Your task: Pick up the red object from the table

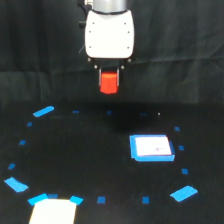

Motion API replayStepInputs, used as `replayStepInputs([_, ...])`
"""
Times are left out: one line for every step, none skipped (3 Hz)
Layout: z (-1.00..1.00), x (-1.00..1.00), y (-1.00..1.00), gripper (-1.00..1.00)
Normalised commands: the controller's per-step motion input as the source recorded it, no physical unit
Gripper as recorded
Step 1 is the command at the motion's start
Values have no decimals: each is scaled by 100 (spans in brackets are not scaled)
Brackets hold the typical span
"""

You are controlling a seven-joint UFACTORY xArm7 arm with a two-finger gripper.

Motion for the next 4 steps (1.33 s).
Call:
replayStepInputs([-12, 11, 13, -100])
replayStepInputs([0, 14, 1, -100])
replayStepInputs([55, -14, -46, -100])
replayStepInputs([62, -17, -34, -100])
